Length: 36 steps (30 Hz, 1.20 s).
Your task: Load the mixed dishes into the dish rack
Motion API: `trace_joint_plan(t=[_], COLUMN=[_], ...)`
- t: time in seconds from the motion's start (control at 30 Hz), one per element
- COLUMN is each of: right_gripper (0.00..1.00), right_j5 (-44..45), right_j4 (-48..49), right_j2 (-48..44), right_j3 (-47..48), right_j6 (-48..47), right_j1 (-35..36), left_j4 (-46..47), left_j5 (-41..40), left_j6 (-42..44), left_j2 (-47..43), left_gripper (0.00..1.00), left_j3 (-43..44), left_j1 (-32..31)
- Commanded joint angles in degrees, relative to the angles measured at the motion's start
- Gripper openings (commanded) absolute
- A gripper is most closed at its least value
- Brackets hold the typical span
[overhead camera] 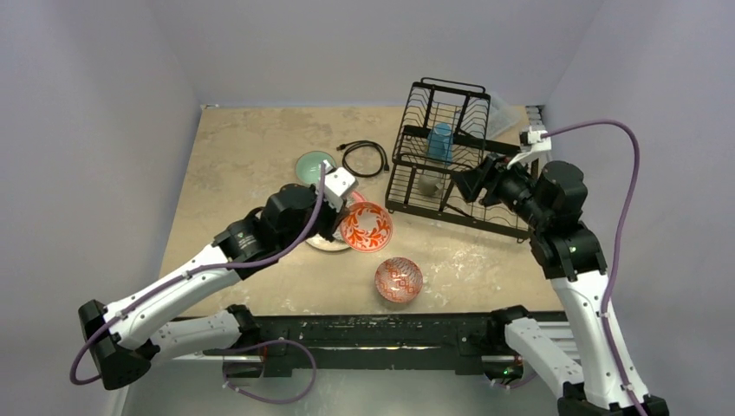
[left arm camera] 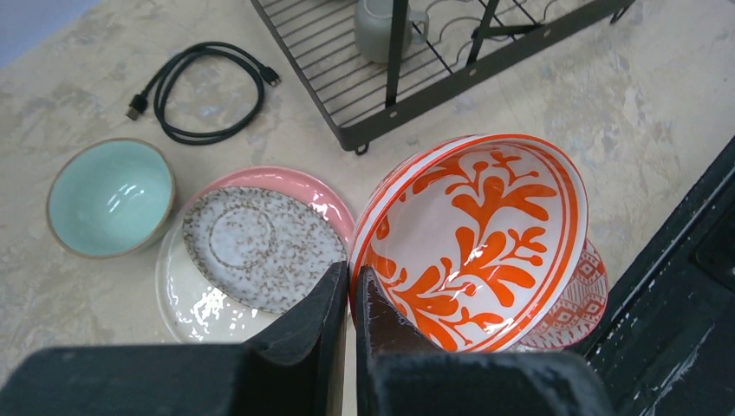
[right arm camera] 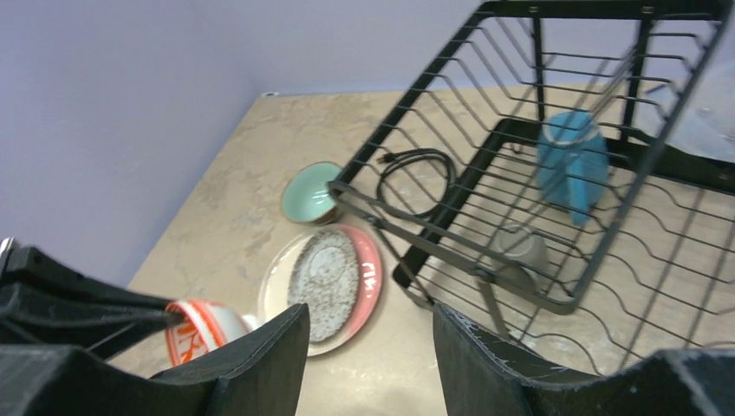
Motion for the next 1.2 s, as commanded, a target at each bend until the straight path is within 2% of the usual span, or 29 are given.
trace_joint_plan(t=[0.0, 0.13, 0.2, 0.3, 0.33, 0.37, 0.4, 0.43, 0.63, 1.17], right_gripper=[0.55, 0.57, 0.62, 0.69, 0.71, 0.8, 0.95, 0.98, 0.99, 0.99], right_j5=[-1.8, 4.4, 6.9, 3.7, 1.5, 0.0, -1.0, -1.1, 4.1, -3.4], right_j4=[4.9, 7.6, 9.9, 13.9, 15.0, 16.0, 16.7, 16.8, 13.9, 21.8], right_j2=[1.4, 5.3, 8.5, 13.6, 15.0, 15.9, 16.6, 17.0, 18.0, 21.3], right_j3=[3.5, 3.8, 4.0, 4.4, 4.6, 4.6, 4.6, 4.6, 4.3, -2.0], right_j6=[0.9, 2.4, 2.6, 3.8, 4.7, 5.3, 5.7, 5.7, 3.8, 9.9], right_j1=[7.3, 21.3, 29.2, 35.4, 35.8, 35.8, 35.9, 35.8, 35.8, 32.9], left_j4=[9.4, 10.2, 10.5, 11.2, 11.3, 11.3, 11.4, 11.3, 11.2, 11.2], left_j5=[-0.9, -2.8, -3.7, -4.4, -4.5, -4.5, -4.6, -4.7, -4.7, -3.5], left_j6=[-0.1, -0.6, -0.5, 0.0, 0.1, 0.3, 0.4, 0.5, 0.7, 0.5], left_j2=[-5.0, -7.4, -8.6, -10.0, -10.3, -10.5, -10.8, -10.9, -11.6, -11.7], left_gripper=[0.0, 0.0, 0.0, 0.0, 0.0, 0.0, 0.0, 0.0, 0.0, 0.0], left_j3=[-1.5, -2.6, -3.1, -3.9, -4.0, -4.1, -4.2, -4.2, -4.0, -4.0], left_j1=[1.8, 3.0, 3.3, 3.5, 3.5, 3.5, 3.5, 3.5, 3.6, 3.7])
